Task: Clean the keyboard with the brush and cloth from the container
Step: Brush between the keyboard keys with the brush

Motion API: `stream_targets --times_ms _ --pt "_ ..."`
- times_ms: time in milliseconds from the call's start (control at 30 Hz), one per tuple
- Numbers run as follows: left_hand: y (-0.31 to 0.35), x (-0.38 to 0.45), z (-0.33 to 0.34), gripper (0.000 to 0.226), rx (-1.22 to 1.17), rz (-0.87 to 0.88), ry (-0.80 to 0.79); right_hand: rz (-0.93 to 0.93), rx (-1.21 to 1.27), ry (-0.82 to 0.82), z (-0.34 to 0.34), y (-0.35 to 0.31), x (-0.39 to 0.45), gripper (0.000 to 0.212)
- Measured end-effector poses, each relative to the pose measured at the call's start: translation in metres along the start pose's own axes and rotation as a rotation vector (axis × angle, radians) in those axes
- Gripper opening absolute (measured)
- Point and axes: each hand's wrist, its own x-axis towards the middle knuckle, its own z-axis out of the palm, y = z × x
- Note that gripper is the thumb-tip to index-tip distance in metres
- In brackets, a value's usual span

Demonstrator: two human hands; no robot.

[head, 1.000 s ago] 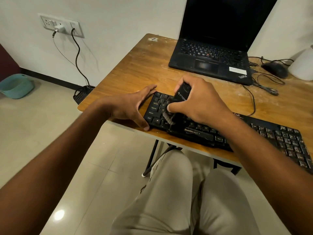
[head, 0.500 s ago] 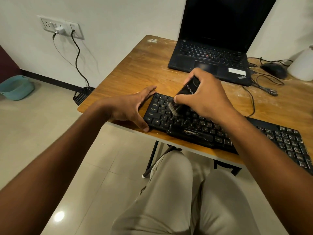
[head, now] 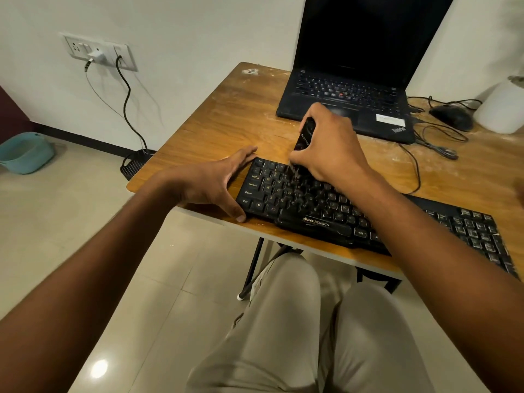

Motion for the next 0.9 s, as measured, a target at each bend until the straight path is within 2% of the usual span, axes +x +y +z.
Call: stream_targets --times_ms 267,567,667,900 --pt "-0.002 0.001 -0.001 0.148 0.003 0.015 -0.002 -0.103 0.051 -0.216 -0.022 -0.009 -0.041 0.052" --pt "0.0 0.0 0.0 0.149 0.019 0.007 0.01 -0.045 0.004 -0.125 -0.006 0.0 -0.002 0.062" --pt "0.001 -0.001 0.0 0.149 0.038 0.002 0.014 -0.036 0.068 -0.102 -0.011 0.001 0.003 0.057" --pt "0.0 -0.001 0.0 0.147 0.015 0.011 0.008 -0.212 0.108 -0.289 -0.029 -0.008 -0.036 0.05"
